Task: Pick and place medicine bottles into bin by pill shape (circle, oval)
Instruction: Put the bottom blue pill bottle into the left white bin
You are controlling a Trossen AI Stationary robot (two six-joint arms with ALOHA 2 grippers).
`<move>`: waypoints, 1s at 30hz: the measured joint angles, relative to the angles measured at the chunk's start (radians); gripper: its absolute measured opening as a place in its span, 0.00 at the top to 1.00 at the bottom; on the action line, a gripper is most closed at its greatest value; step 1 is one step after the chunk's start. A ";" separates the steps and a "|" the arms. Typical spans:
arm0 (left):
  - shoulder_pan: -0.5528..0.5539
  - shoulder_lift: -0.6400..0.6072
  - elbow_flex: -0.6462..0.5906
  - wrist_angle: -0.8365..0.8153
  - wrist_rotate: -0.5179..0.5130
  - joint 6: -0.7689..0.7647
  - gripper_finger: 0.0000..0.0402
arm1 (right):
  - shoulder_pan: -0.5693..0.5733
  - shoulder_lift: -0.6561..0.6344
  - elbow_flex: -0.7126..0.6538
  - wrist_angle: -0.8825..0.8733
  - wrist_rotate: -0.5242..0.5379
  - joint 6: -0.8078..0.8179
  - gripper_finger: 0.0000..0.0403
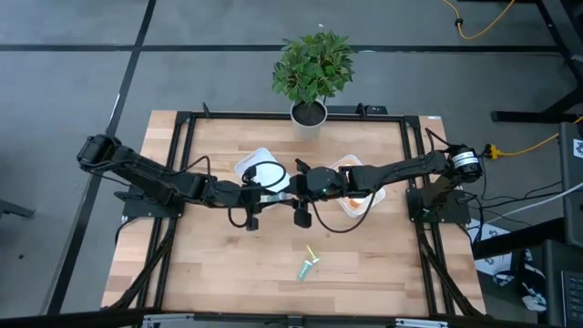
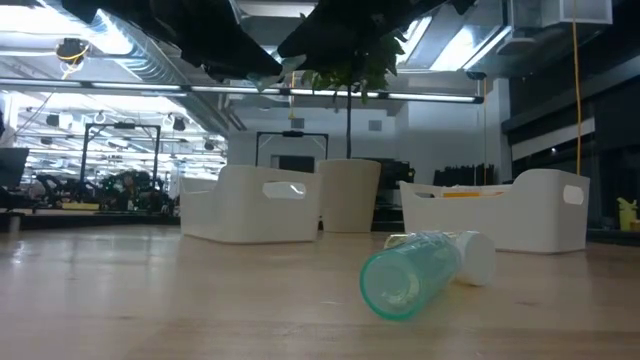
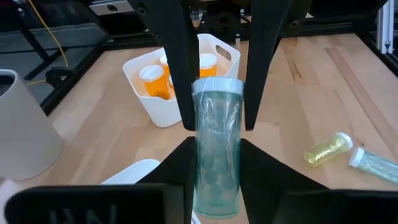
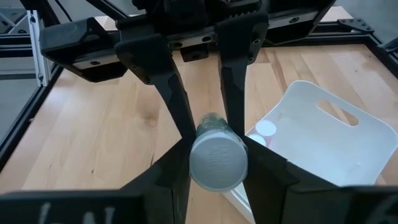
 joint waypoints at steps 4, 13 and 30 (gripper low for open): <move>0.001 0.000 0.000 -0.001 0.006 -0.021 0.72 | 0.000 0.000 0.000 0.002 0.000 0.002 0.69; 0.016 -0.052 0.000 -0.102 0.000 -0.007 0.58 | 0.000 0.000 0.002 -0.039 0.007 0.054 0.69; -0.018 -0.422 0.000 -0.383 -0.042 -0.047 0.58 | -0.136 0.045 0.018 -0.076 -0.033 0.241 0.69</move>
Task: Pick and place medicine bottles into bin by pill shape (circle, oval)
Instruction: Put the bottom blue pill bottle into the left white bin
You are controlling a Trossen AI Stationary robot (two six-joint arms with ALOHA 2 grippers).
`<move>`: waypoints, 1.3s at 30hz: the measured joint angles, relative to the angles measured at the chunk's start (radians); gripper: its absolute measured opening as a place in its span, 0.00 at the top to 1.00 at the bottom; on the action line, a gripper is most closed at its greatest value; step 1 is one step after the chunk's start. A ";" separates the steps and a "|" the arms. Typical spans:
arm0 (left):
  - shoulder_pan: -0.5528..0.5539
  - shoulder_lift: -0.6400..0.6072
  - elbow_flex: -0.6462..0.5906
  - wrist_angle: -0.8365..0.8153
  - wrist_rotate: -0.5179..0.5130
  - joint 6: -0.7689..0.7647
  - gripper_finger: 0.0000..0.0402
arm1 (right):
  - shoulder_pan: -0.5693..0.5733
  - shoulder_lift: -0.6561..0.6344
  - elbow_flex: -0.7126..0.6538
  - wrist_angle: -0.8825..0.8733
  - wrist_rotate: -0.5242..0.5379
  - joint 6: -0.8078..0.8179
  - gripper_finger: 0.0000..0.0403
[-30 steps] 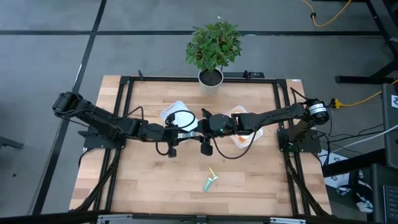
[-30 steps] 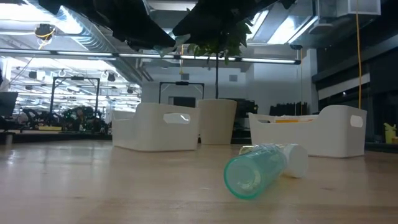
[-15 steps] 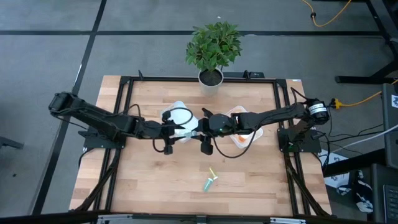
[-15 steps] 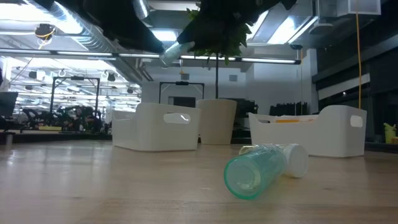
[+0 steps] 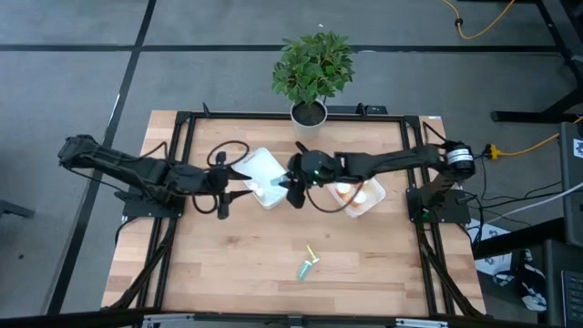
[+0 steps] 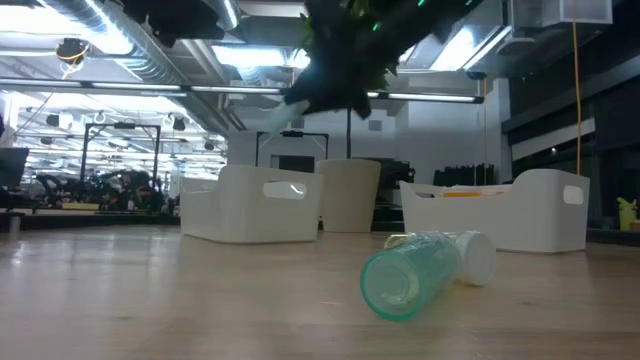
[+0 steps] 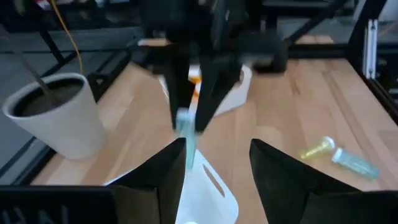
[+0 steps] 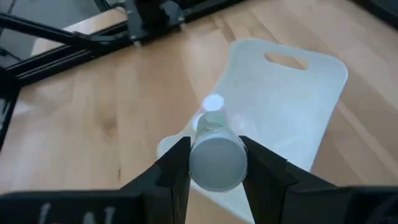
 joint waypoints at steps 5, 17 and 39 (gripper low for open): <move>-0.006 -0.027 0.000 -0.048 -0.052 0.000 0.57 | -0.045 0.107 0.075 -0.014 -0.093 0.016 0.69; -0.005 -0.028 0.000 -0.119 -0.087 0.000 0.57 | -0.070 0.387 0.574 -0.577 -0.047 -0.038 0.70; -0.005 -0.028 0.000 -0.153 -0.088 -0.004 0.57 | -0.070 0.538 0.740 -0.810 -0.054 -0.005 0.70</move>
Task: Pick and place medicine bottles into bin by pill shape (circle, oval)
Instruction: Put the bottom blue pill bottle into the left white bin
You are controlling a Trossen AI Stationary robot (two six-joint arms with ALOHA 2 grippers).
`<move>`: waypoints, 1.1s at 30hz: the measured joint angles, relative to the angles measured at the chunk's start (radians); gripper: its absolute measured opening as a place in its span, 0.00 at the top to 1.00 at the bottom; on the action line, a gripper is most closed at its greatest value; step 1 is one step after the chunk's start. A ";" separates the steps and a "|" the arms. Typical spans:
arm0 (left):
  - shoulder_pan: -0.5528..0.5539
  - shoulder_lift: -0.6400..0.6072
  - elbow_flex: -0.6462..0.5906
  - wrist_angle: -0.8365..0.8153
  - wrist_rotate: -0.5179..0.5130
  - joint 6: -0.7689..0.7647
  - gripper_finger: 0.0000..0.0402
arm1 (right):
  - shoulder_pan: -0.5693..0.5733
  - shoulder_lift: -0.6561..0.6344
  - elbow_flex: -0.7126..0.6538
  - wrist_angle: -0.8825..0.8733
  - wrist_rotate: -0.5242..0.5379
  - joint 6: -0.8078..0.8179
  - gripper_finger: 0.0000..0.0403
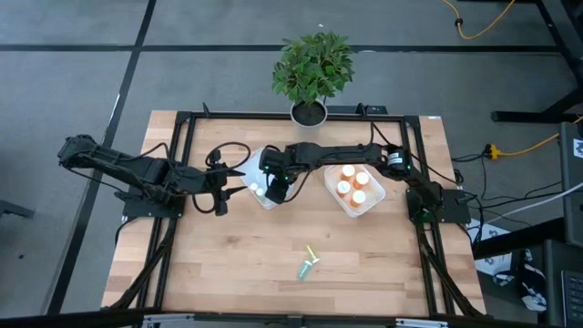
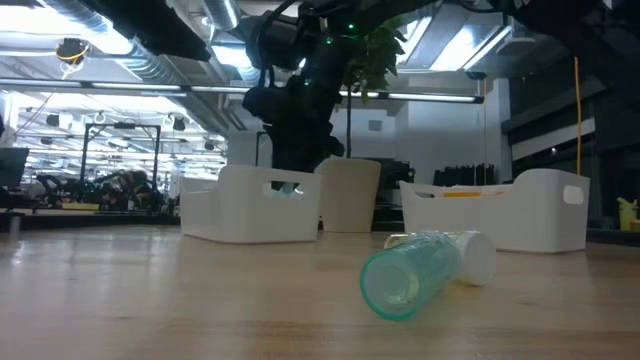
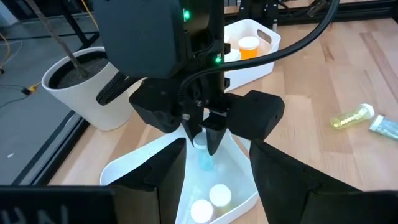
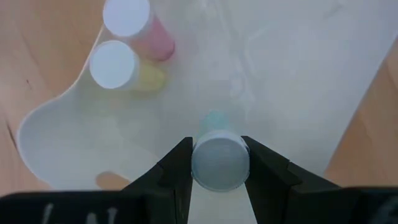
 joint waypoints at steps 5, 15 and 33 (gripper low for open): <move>0.000 0.000 0.000 0.000 0.000 0.000 0.57 | 0.000 0.000 0.000 0.002 0.000 0.000 0.68; 0.000 0.000 0.000 -0.002 0.000 -0.023 0.57 | 0.000 0.000 0.000 -0.018 -0.001 -0.003 0.64; 0.000 0.000 0.000 -0.003 0.000 -0.023 0.57 | 0.000 0.000 0.000 -0.031 0.000 -0.001 0.63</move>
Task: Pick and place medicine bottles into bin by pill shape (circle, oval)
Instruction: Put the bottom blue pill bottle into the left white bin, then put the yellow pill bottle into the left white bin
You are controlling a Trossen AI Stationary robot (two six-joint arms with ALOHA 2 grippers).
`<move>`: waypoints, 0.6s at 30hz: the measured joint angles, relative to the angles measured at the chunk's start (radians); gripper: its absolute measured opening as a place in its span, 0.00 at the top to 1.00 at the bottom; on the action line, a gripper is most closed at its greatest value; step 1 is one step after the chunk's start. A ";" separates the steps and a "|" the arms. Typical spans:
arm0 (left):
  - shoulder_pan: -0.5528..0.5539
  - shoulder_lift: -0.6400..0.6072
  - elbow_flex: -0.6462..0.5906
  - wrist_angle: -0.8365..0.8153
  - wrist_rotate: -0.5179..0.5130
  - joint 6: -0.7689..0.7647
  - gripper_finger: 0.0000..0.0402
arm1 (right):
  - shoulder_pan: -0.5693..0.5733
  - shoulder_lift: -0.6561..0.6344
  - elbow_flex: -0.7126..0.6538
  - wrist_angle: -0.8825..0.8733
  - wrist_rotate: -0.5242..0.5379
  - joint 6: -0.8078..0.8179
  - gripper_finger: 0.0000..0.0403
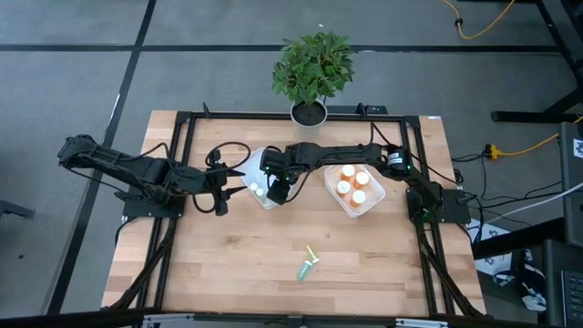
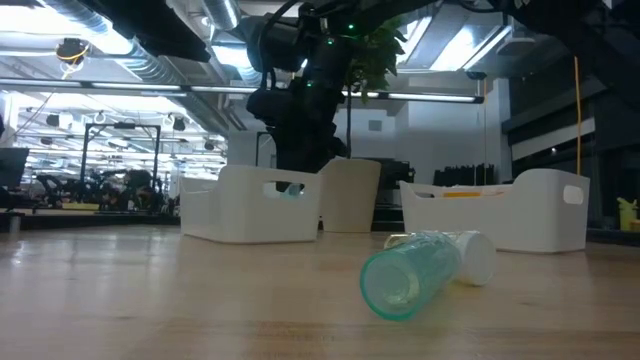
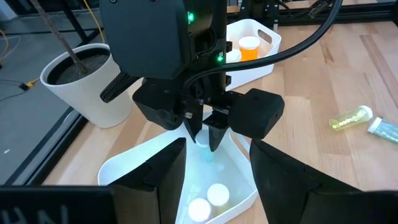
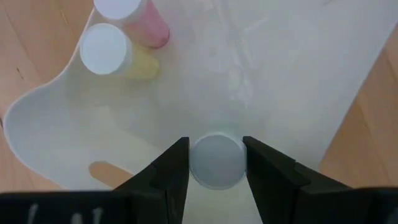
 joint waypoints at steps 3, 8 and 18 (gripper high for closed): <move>0.000 0.000 0.000 -0.003 0.000 0.000 0.57 | 0.000 0.000 0.000 0.000 -0.001 0.000 0.63; 0.000 0.000 0.000 -0.007 0.000 0.000 0.57 | 0.000 0.000 0.000 0.000 -0.001 0.000 0.62; 0.000 0.000 0.000 -0.007 0.000 0.000 0.57 | 0.000 -0.002 0.052 0.012 0.000 0.022 0.62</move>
